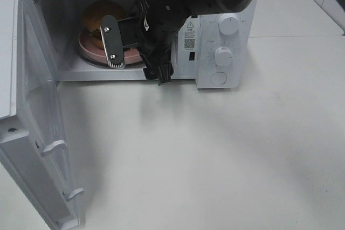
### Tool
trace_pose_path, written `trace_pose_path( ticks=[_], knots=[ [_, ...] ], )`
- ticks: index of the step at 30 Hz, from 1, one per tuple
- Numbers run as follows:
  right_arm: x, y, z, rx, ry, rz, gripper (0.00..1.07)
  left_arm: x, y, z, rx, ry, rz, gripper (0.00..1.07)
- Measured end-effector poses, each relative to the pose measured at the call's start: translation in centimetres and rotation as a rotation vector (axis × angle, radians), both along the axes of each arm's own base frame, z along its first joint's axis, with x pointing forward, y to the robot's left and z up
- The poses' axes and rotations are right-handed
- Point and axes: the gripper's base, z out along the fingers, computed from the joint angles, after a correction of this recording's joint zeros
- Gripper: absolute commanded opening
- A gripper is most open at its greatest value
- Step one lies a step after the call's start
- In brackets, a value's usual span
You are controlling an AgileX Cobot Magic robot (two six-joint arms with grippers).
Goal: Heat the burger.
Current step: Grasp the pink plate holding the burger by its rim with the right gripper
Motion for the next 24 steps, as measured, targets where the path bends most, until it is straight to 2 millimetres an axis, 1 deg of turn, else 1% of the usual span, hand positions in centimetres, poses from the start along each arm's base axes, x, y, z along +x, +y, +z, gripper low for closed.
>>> trace_pose_path(
  ticks=[2, 3, 10, 12, 18, 20, 23, 24],
  knots=[
    [0.2, 0.2, -0.3, 0.001, 0.002, -0.005, 0.85, 0.0, 0.0, 0.0, 0.000, 0.000, 0.000, 0.98],
    [0.6, 0.5, -0.8, -0.001, 0.005, -0.007, 0.85, 0.0, 0.0, 0.0, 0.000, 0.000, 0.000, 0.98],
    [1.7, 1.4, -2.1, 0.008, 0.002, -0.016, 0.83, 0.0, 0.0, 0.0, 0.000, 0.000, 0.000, 0.98],
    [2.2, 1.9, -2.9, 0.019, 0.004, -0.029, 0.82, 0.0, 0.0, 0.0, 0.000, 0.000, 0.000, 0.98],
    [2.7, 2.2, -4.0, 0.018, 0.009, -0.030, 0.80, 0.0, 0.0, 0.0, 0.000, 0.000, 0.000, 0.98],
    [2.9, 2.4, -4.8, 0.021, 0.024, -0.037, 0.72, 0.0, 0.0, 0.0, 0.000, 0.000, 0.000, 0.98],
    [2.8, 2.4, -5.0, 0.022, 0.028, -0.038, 0.70, 0.0, 0.0, 0.0, 0.000, 0.000, 0.000, 0.98],
    [2.8, 2.4, -5.2, 0.026, 0.037, -0.043, 0.63, 0.0, 0.0, 0.0, 0.000, 0.000, 0.000, 0.98]
  ],
)
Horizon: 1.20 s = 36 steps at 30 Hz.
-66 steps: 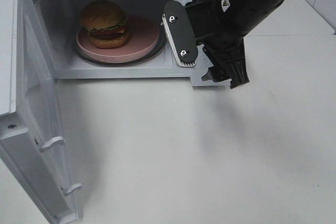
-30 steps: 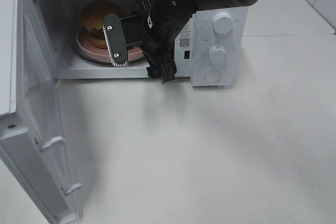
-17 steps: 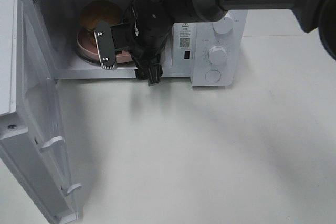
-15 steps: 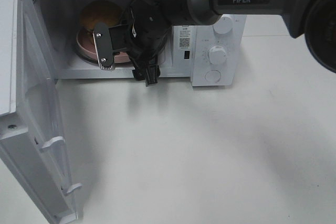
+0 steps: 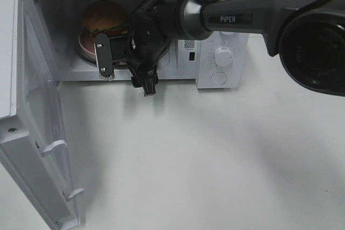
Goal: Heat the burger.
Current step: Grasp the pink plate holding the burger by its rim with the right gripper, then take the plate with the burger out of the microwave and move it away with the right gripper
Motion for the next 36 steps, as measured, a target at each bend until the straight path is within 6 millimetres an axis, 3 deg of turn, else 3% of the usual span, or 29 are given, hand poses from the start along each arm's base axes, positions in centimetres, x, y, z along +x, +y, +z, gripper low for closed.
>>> trace_pose_path(
  ticks=[1, 4, 6, 7, 9, 12, 28, 36],
  knots=[
    [0.0, 0.0, -0.3, 0.003, 0.009, -0.004, 0.55, 0.0, 0.0, 0.0, 0.000, 0.000, 0.000, 0.98],
    [0.0, 0.0, -0.4, 0.002, 0.012, -0.004, 0.50, 0.0, 0.0, 0.0, 0.000, 0.000, 0.000, 0.98],
    [0.1, 0.3, -0.2, 0.023, -0.006, 0.003, 0.28, 0.0, 0.0, 0.0, 0.000, 0.000, 0.000, 0.98],
    [0.1, 0.3, -0.2, 0.023, -0.006, 0.003, 0.28, 0.0, 0.0, 0.0, 0.000, 0.000, 0.000, 0.98],
    [0.2, 0.4, -0.1, 0.033, -0.014, 0.005, 0.09, 0.0, 0.0, 0.0, 0.000, 0.000, 0.000, 0.98],
    [0.1, 0.4, -0.1, 0.032, -0.005, 0.000, 0.00, 0.0, 0.0, 0.0, 0.000, 0.000, 0.000, 0.98],
    [0.1, 0.3, 0.6, 0.025, -0.020, 0.008, 0.00, 0.0, 0.0, 0.0, 0.000, 0.000, 0.000, 0.98],
    [-1.3, -0.6, 1.7, -0.027, -0.008, 0.026, 0.00, 0.0, 0.0, 0.0, 0.000, 0.000, 0.000, 0.98]
  ],
)
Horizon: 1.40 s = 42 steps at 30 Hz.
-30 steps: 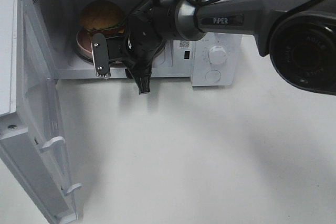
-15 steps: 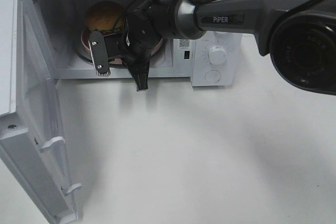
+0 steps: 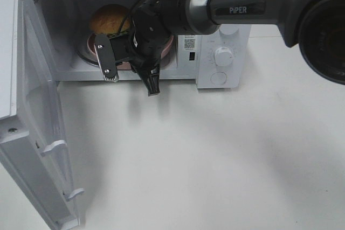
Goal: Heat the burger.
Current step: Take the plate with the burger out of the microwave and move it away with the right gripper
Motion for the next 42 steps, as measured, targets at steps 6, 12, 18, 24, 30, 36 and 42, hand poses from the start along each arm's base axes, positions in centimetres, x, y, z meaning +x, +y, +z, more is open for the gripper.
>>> trace_pose_path(
  ticks=[6, 12, 18, 24, 30, 36, 42],
  knots=[
    [-1.5, -1.0, 0.7, -0.013, 0.015, 0.018, 0.00, 0.0, 0.0, 0.0, 0.000, 0.000, 0.000, 0.98],
    [-3.0, -2.1, 1.7, 0.004, 0.007, 0.041, 0.00, 0.0, 0.0, 0.0, 0.000, 0.000, 0.000, 0.98],
    [-4.6, -2.7, 2.8, 0.027, -0.013, 0.074, 0.00, 0.0, 0.0, 0.0, 0.000, 0.000, 0.000, 0.98],
    [-6.6, -3.3, 3.2, 0.032, -0.010, 0.103, 0.00, 0.0, 0.0, 0.0, 0.000, 0.000, 0.000, 0.98],
    [-8.6, -4.4, 3.1, 0.035, -0.003, 0.133, 0.00, 0.0, 0.0, 0.0, 0.000, 0.000, 0.000, 0.98],
    [-10.6, -5.9, 3.6, 0.054, -0.010, 0.154, 0.00, 0.0, 0.0, 0.0, 0.000, 0.000, 0.000, 0.98],
    [-13.0, -8.0, 4.4, 0.065, -0.011, 0.163, 0.00, 0.0, 0.0, 0.0, 0.000, 0.000, 0.000, 0.98]
  ],
)
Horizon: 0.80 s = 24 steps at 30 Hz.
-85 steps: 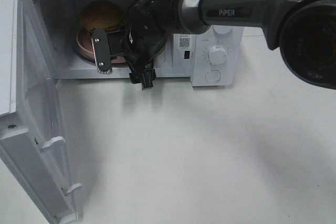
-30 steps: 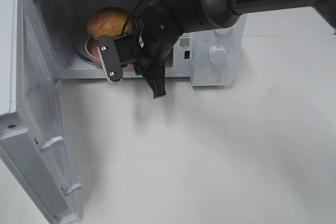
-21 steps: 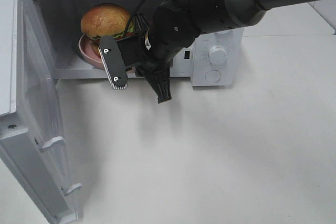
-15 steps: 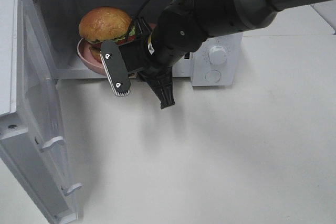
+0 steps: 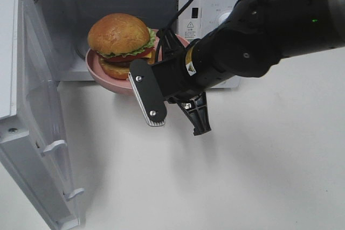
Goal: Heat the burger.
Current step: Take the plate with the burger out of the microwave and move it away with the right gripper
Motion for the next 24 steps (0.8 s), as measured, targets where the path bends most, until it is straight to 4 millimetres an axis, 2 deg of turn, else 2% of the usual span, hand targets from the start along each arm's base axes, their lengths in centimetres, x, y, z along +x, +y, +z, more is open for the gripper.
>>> trace_pose_path(
  ticks=[6, 8, 12, 24],
  knots=[
    [-1.5, -1.4, 0.2, -0.007, 0.009, 0.001, 0.00, 0.0, 0.0, 0.0, 0.000, 0.000, 0.000, 0.98],
    [-2.9, -2.8, 0.4, -0.005, 0.019, -0.011, 0.00, 0.0, 0.0, 0.0, 0.000, 0.000, 0.000, 0.98],
    [-3.9, -3.7, 0.7, -0.001, 0.020, -0.015, 0.00, 0.0, 0.0, 0.0, 0.000, 0.000, 0.000, 0.98],
    [-7.9, -7.4, 3.3, 0.041, -0.028, -0.026, 0.00, 0.0, 0.0, 0.0, 0.000, 0.000, 0.000, 0.98]
  ],
)
